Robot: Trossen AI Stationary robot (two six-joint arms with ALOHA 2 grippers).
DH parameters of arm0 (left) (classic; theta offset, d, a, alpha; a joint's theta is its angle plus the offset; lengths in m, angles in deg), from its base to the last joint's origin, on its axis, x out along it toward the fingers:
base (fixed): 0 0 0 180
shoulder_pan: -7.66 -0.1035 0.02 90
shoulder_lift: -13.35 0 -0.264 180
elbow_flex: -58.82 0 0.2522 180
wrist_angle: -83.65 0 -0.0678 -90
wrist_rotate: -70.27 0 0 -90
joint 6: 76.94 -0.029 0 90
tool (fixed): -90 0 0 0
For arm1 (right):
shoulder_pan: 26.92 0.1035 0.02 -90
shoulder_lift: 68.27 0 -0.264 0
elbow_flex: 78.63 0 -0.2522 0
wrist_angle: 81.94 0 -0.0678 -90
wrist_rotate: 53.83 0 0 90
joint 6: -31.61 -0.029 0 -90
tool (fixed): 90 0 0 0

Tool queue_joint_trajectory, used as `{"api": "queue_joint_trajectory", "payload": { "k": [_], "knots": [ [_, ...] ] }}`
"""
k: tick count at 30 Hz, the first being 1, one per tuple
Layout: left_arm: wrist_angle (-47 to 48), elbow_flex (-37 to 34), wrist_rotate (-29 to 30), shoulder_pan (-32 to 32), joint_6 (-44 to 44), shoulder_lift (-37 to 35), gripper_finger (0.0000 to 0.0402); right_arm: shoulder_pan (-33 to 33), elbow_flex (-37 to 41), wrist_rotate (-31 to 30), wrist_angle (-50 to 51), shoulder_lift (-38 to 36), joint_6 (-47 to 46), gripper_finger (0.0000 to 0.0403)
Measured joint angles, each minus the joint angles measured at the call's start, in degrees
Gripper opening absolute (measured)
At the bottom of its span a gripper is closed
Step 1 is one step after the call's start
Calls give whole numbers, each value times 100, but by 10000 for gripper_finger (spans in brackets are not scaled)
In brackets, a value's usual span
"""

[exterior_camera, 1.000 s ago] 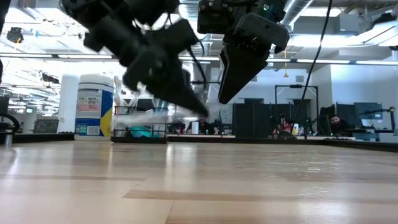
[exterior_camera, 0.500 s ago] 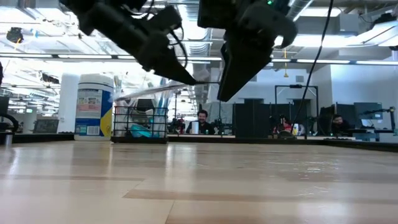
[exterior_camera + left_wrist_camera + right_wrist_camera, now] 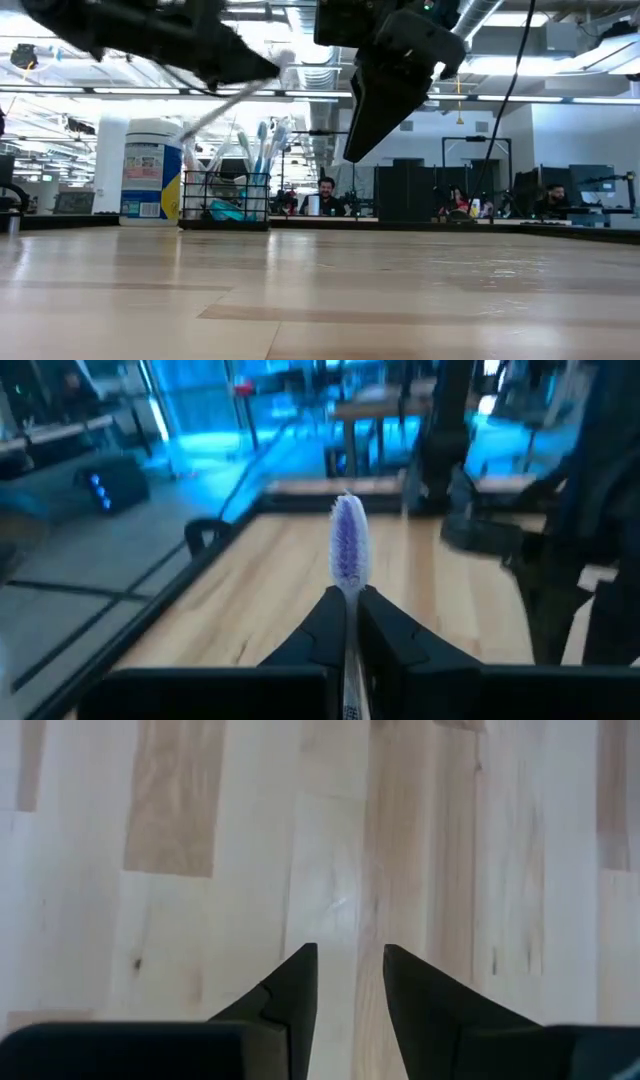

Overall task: Pick & Place toothbrushing station
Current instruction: Put the purple toothbrush into the black wire organizer

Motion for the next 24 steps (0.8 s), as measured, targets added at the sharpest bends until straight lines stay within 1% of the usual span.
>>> {"api": "queue_joint_trajectory", "payload": {
  "k": [4, 10, 12, 14, 18, 24],
  "knots": [
    [-584, -431, 176, -29, -10, -527, 4, 8, 0, 9, -84, 0, 31, 107],
    [-1314, -916, 454, -173, -50, -1001, 4, 0, -2, 2, -199, 0, 133, 107],
    [-1618, -992, 473, -281, -141, -1024, 4, 4, -2, 2, -219, 0, 133, 107],
    [-1780, -1108, 569, -369, -166, -1071, 4, 5, 0, 3, -203, 0, 136, 107],
    [-2092, -1218, 574, -552, -296, -1157, 4, 4, -1, 3, -198, 0, 136, 107],
    [-3130, -1525, 582, -869, -570, -1166, 4, 4, 0, 4, -193, 0, 150, 107]
  ]
}}
